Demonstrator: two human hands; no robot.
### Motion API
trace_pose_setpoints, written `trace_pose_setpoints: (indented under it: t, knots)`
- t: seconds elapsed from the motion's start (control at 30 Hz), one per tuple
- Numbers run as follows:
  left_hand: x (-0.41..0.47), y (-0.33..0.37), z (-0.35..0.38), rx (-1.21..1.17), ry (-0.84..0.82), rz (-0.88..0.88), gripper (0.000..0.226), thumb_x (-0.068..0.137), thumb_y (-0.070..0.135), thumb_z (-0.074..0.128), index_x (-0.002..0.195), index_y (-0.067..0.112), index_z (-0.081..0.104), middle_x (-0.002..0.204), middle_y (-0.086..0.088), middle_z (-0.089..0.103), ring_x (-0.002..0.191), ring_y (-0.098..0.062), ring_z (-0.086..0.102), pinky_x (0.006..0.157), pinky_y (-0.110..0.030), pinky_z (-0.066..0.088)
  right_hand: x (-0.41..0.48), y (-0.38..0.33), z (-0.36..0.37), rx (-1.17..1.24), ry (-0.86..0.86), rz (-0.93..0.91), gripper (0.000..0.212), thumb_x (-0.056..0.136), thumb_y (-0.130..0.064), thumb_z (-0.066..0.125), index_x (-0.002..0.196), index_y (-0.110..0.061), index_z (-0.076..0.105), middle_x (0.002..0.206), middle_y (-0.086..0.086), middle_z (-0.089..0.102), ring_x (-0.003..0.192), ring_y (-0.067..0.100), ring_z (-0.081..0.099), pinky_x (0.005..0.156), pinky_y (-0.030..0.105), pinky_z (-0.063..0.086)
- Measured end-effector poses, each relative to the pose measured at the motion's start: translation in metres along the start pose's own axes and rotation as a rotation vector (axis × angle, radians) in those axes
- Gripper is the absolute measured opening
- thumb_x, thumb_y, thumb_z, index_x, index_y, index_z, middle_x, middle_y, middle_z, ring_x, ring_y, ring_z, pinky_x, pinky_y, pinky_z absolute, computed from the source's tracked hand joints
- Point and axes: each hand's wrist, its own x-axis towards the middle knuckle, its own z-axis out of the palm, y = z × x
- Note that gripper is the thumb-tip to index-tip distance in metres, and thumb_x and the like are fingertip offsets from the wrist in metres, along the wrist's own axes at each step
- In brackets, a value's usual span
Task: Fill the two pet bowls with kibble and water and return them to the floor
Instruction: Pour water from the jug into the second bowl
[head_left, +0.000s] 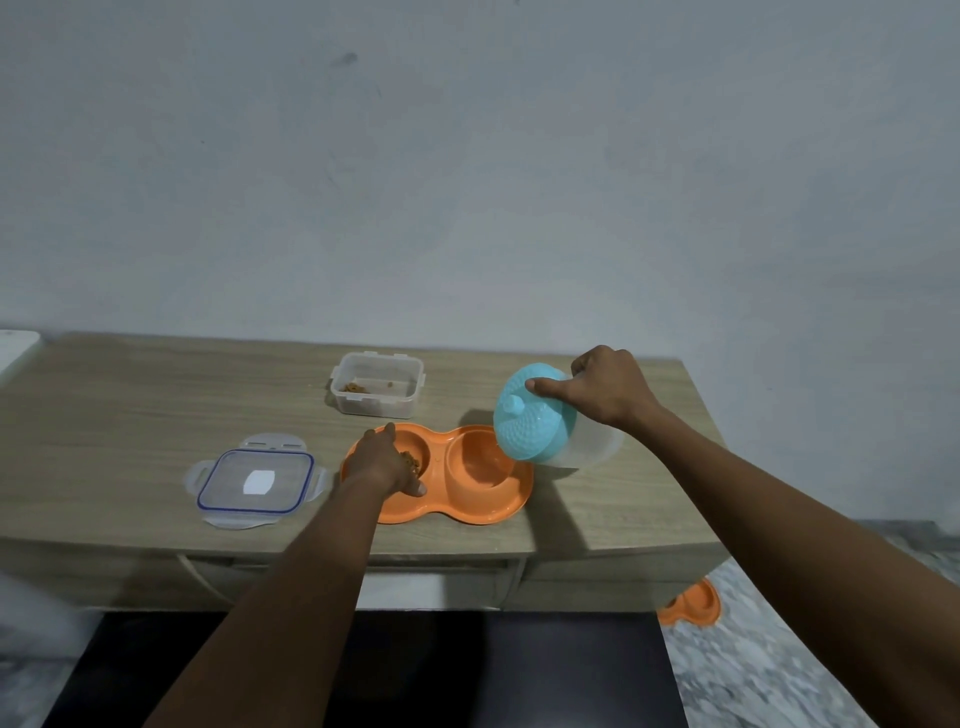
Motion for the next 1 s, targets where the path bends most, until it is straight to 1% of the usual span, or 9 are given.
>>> trace_pose_setpoints:
  t: [0.07,0.1,0.2,0.27,0.43,0.7,0.87,1.0]
  knots:
    - [0.0,-0.001,0.0,-0.004,-0.005,0.001,0.123,0.063,0.028,0.091,0.157,0.019,0.012,0.163,-0.008,0.015,0.147,-0.031,0.024,0.113,-0.044,0.033,0.0,-0.002,-0.001,-0.007,-0.005,-0.01,0.071,0.073,-0.07,0.074,0.049,-0.013,0.038,0.049,0.001,0.035,0.052,0.017,0.038,0.054,0.033,0.03]
    - [0.001,-0.001,-0.001,-0.003,-0.006,0.002,0.124,0.063,0.028,0.091,0.157,0.019,0.012,0.163,-0.008,0.015,0.147,-0.031,0.024,0.113,-0.044,0.033,0.001,-0.002,-0.001,-0.012,-0.005,-0.012,0.071,0.073,-0.069,0.074,0.048,-0.013,0.038,0.048,0.001,0.035,0.052,0.017,0.038,0.054,0.033,0.029]
    - [0.001,-0.001,0.0,0.009,-0.005,0.004,0.123,0.063,0.029,0.091,0.157,0.019,0.012,0.163,-0.008,0.016,0.147,-0.031,0.024,0.113,-0.045,0.034,0.002,-0.004,-0.002,-0.029,-0.01,-0.01,0.07,0.073,-0.071,0.073,0.054,-0.008,0.048,0.053,0.005,0.043,0.055,0.018,0.042,0.054,0.033,0.032]
    - [0.001,-0.002,0.0,0.01,-0.007,0.007,0.123,0.064,0.029,0.091,0.157,0.019,0.011,0.163,-0.009,0.015,0.147,-0.031,0.023,0.114,-0.044,0.033,0.003,-0.006,-0.003,-0.04,-0.015,-0.016,0.069,0.074,-0.071,0.072,0.055,-0.008,0.051,0.054,0.006,0.045,0.056,0.018,0.043,0.054,0.033,0.032]
    - [0.002,-0.002,0.001,0.021,-0.002,0.006,0.123,0.064,0.03,0.091,0.157,0.019,0.011,0.163,-0.009,0.015,0.147,-0.031,0.023,0.114,-0.044,0.033,0.002,-0.01,-0.006,-0.051,-0.023,-0.022,0.071,0.074,-0.069,0.073,0.049,-0.012,0.038,0.049,0.002,0.037,0.053,0.017,0.039,0.053,0.032,0.029]
    - [0.003,-0.003,0.002,-0.001,0.0,-0.001,0.124,0.063,0.027,0.091,0.157,0.019,0.012,0.163,-0.009,0.014,0.147,-0.031,0.023,0.114,-0.045,0.033,0.001,-0.011,-0.007,-0.066,-0.045,-0.033,0.072,0.074,-0.071,0.072,0.047,-0.013,0.037,0.048,0.0,0.037,0.053,0.015,0.039,0.054,0.033,0.031]
    - [0.003,-0.002,0.002,0.002,-0.001,-0.002,0.124,0.064,0.027,0.091,0.157,0.019,0.011,0.163,-0.009,0.014,0.147,-0.031,0.023,0.113,-0.044,0.033,-0.001,-0.014,-0.013,-0.077,-0.04,-0.045,0.072,0.076,-0.069,0.073,0.047,-0.013,0.036,0.048,0.0,0.035,0.053,0.016,0.037,0.053,0.032,0.029]
    - [0.003,-0.002,0.003,-0.008,0.007,-0.004,0.124,0.062,0.027,0.092,0.157,0.019,0.012,0.163,-0.009,0.015,0.147,-0.031,0.023,0.113,-0.045,0.032,-0.002,-0.016,-0.017,-0.094,-0.043,-0.06,0.071,0.077,-0.068,0.072,0.047,-0.013,0.038,0.048,0.0,0.036,0.052,0.015,0.037,0.051,0.029,0.028]
